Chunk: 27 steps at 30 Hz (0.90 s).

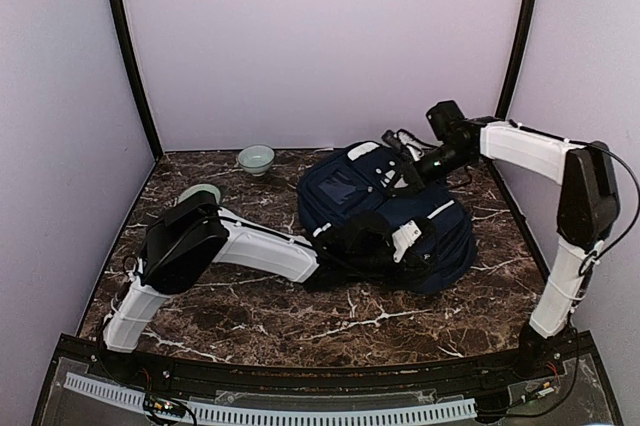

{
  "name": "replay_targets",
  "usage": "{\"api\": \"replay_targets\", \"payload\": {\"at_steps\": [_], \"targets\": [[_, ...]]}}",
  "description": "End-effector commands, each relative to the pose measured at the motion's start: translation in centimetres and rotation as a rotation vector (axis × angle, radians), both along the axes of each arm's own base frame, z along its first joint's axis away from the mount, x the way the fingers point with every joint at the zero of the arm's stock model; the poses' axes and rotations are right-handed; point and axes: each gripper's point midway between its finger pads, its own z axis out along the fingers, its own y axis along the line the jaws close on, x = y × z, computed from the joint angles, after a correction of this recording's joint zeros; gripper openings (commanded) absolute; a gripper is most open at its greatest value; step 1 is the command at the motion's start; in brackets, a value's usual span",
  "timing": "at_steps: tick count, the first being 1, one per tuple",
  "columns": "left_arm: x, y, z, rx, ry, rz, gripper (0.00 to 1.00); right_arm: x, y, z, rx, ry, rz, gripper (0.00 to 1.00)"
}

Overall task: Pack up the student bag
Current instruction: Zip the upper front pocket of the bag in the student bag, then grab the upper front pocket of the student bag.

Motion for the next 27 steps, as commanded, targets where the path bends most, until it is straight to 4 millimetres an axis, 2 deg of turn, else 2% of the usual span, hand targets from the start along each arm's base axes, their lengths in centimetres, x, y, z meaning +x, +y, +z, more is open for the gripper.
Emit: {"api": "replay_targets", "payload": {"at_steps": [1,3,5,8,10,13,17,21,27], "targets": [[-0.9,-4.0,5.7,-0.170,-0.058,-0.020,0.30,1.0,-5.9,5.5,-0.010,-0.177,-0.146,0.19],[-1.3,-4.3,6.1,-0.160,-0.075,-0.040,0.37,0.4,-8.1,6.2,-0.038,-0.208,-0.186,0.20],[-1.9,-3.7,6.5,-0.138,-0.080,-0.067,0.40,-0.6,-9.9,6.3,-0.061,-0.230,-0.220,0.20],[-3.5,-2.0,8.0,-0.104,-0.114,-0.138,0.43,-2.6,-11.9,5.2,-0.129,-0.250,-0.245,0.20],[-4.7,-0.4,8.1,-0.059,-0.139,-0.184,0.44,-4.0,-12.7,4.0,-0.174,-0.249,-0.231,0.21],[-5.3,2.2,7.5,0.023,-0.175,-0.197,0.44,-6.5,-13.2,1.6,-0.218,-0.218,-0.176,0.22],[-4.0,5.2,4.5,0.165,-0.231,-0.115,0.42,-8.8,-13.3,-1.0,-0.290,-0.203,-0.079,0.22],[-2.1,6.9,3.0,0.233,-0.272,-0.037,0.38,-9.8,-13.2,-2.5,-0.325,-0.233,-0.014,0.21],[0.5,6.6,3.7,0.219,-0.362,-0.002,0.37,-11.1,-12.2,-4.1,-0.320,-0.238,0.101,0.20]]}}
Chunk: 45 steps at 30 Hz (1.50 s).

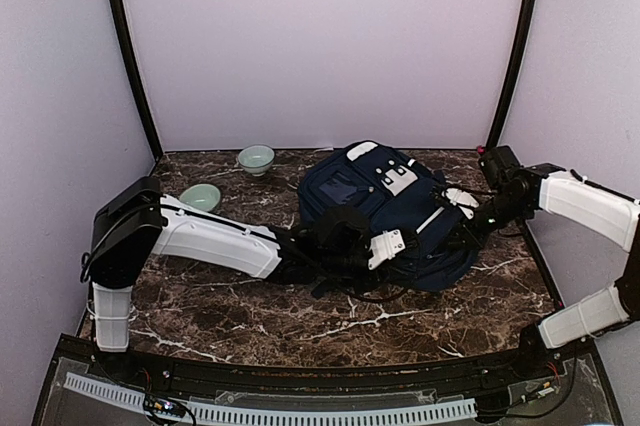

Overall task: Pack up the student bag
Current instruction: Grab the upper front pocket of the student bag.

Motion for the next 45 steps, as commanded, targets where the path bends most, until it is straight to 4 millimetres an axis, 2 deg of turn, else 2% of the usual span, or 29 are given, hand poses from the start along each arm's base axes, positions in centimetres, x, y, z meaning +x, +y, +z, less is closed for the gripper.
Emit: {"api": "replay_targets", "payload": {"at_steps": [1,5,9,20,30,37,42,45], "targets": [[2.8,0.0,1.4,-0.008,-0.112,0.032,0.38,-0.5,0.7,-0.5,-0.010,-0.038,0.114,0.20],[4.1,-0.6,1.8,-0.028,-0.138,0.036,0.37,-1.2,1.3,-0.9,-0.004,-0.045,0.182,0.23],[4.4,-1.0,1.9,-0.047,-0.143,0.029,0.38,-1.6,1.3,-1.3,-0.016,-0.049,0.230,0.23],[4.7,-1.1,1.0,-0.048,-0.144,0.041,0.38,-0.8,0.7,-2.7,-0.108,-0.089,0.263,0.32],[4.7,-1.0,0.6,-0.047,-0.140,0.047,0.38,-0.5,1.0,-4.3,-0.158,-0.095,0.291,0.32],[4.7,-1.1,0.6,-0.054,-0.135,0.048,0.38,0.4,1.4,-5.3,-0.182,-0.115,0.296,0.31],[4.8,-1.0,0.5,-0.050,-0.148,0.050,0.38,0.1,1.4,-5.9,-0.185,-0.097,0.308,0.20],[4.9,-1.0,0.6,-0.053,-0.176,0.043,0.39,-0.1,1.4,-5.4,-0.184,-0.097,0.308,0.11]]}}
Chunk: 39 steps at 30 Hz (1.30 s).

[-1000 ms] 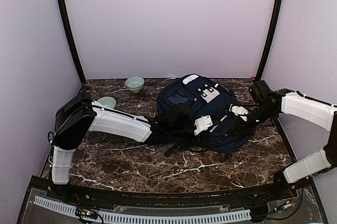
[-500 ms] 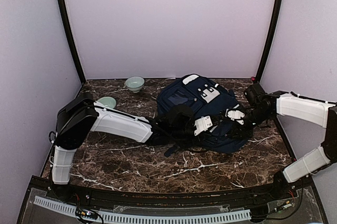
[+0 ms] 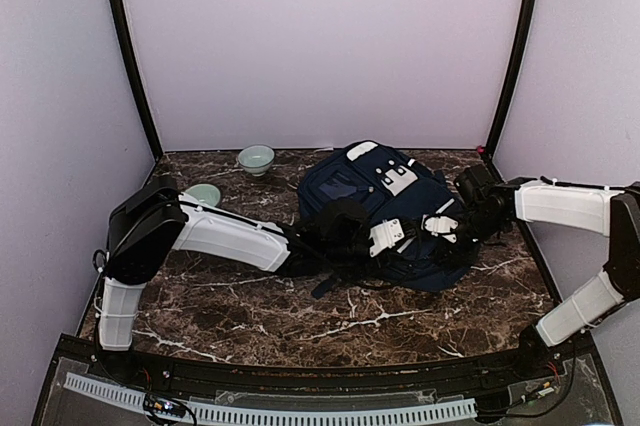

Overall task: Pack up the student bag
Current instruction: Grab the upper front pocket of the student bag, then hold the upper front pocket of the student bag, then zip the upper front pocket of the student bag.

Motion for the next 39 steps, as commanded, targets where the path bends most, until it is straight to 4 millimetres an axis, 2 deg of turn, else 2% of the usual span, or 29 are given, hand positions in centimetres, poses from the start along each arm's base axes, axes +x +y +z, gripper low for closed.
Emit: {"api": "replay_targets", "payload": {"at_steps": [1,7,8,15,19,24,27,32,39], "targets": [[0.1,-0.4,1.2,-0.030,-0.063,-0.014,0.40,0.0,0.2,0.5,0.002,-0.021,0.008,0.09],[-1.3,-1.6,1.5,0.011,-0.216,-0.092,0.46,-0.7,0.0,2.6,0.021,-0.029,-0.002,0.01],[-0.5,-1.8,0.8,0.070,-0.283,-0.083,0.47,-1.0,0.1,3.6,0.036,-0.024,-0.009,0.00],[-1.0,-3.3,0.2,0.109,-0.319,-0.133,0.46,-1.3,0.6,4.8,0.073,-0.013,-0.015,0.00],[0.2,-4.4,-0.1,0.147,-0.414,-0.072,0.44,-1.3,0.8,5.4,0.084,-0.011,-0.016,0.00],[0.9,-5.0,-0.1,0.157,-0.490,-0.024,0.34,-1.5,0.8,5.7,0.089,0.000,-0.019,0.00],[1.0,-5.0,0.1,0.148,-0.500,-0.011,0.20,-1.5,0.7,5.5,0.083,0.005,-0.027,0.00],[0.9,-4.9,0.3,0.138,-0.494,-0.009,0.02,-0.9,-0.1,4.6,0.055,0.012,-0.072,0.00],[0.4,-3.7,0.5,0.132,-0.475,0.000,0.00,0.6,-2.8,4.3,0.033,0.023,-0.163,0.00]]}}
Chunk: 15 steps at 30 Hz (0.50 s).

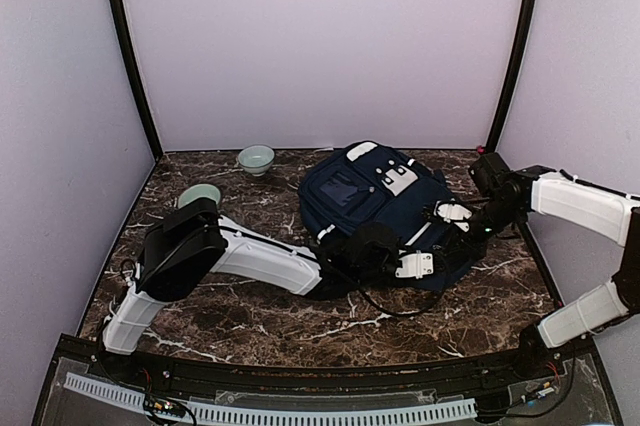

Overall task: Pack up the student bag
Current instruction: Zip the upper front pocket of the student bag.

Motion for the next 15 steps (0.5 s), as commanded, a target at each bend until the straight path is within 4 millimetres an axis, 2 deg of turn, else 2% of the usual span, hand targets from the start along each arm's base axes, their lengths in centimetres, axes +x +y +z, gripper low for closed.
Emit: {"api": "replay_targets", "payload": {"at_steps": [1,10,13,15], "targets": [[-0.5,1.2,1.3,-0.030,0.015,0.016,0.00,1.6,-1.7,0.8,-0.003,-0.012,-0.066,0.00],[-3.5,5.0,0.9,-0.023,0.159,-0.022,0.00,3.8,-4.9,0.2,-0.024,-0.004,-0.154,0.00],[-4.6,7.0,0.4,0.001,0.215,-0.015,0.00,4.4,-5.2,0.1,-0.024,-0.004,-0.164,0.00],[-5.2,8.7,-0.2,0.027,0.249,0.003,0.00,4.3,-4.7,0.4,0.003,0.010,-0.153,0.00]]}}
